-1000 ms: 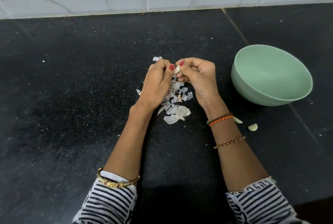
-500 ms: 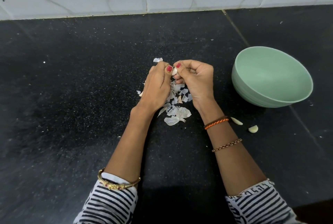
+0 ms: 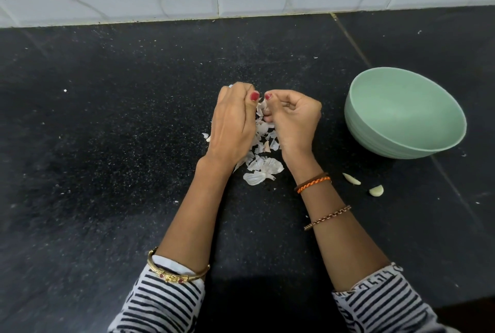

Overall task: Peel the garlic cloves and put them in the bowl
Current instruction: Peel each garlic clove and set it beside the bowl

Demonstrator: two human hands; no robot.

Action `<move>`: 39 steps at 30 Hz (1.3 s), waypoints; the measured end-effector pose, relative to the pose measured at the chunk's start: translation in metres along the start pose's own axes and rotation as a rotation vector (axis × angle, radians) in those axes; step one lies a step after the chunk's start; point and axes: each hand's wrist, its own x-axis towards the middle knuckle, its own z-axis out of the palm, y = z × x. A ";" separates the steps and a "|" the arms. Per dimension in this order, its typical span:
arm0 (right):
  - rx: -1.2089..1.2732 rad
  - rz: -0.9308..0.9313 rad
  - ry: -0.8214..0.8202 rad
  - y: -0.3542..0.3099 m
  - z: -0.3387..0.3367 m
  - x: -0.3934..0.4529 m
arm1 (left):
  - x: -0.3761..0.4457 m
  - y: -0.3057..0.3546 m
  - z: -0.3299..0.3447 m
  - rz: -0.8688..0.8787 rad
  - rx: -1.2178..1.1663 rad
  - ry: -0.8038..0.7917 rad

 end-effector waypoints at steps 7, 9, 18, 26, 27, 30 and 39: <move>0.206 0.025 -0.036 -0.003 -0.001 0.003 | 0.001 0.007 0.002 -0.239 -0.267 0.075; 0.227 -0.015 -0.076 -0.004 -0.002 0.002 | 0.002 0.010 0.002 -0.313 -0.384 0.098; 0.202 0.057 -0.267 -0.010 -0.010 0.005 | 0.003 0.007 -0.004 -0.252 -0.510 0.170; 0.140 0.021 -0.260 -0.005 -0.011 0.007 | 0.005 0.008 -0.005 -0.325 -0.616 0.154; 0.117 -0.008 -0.244 -0.004 -0.011 0.007 | 0.005 0.008 -0.006 -0.335 -0.621 0.146; 0.018 -0.110 -0.199 -0.001 -0.009 0.006 | 0.006 0.006 -0.009 -0.377 -0.656 0.140; 0.160 -0.105 -0.260 -0.006 -0.010 0.004 | 0.009 0.013 -0.011 -0.432 -0.827 0.142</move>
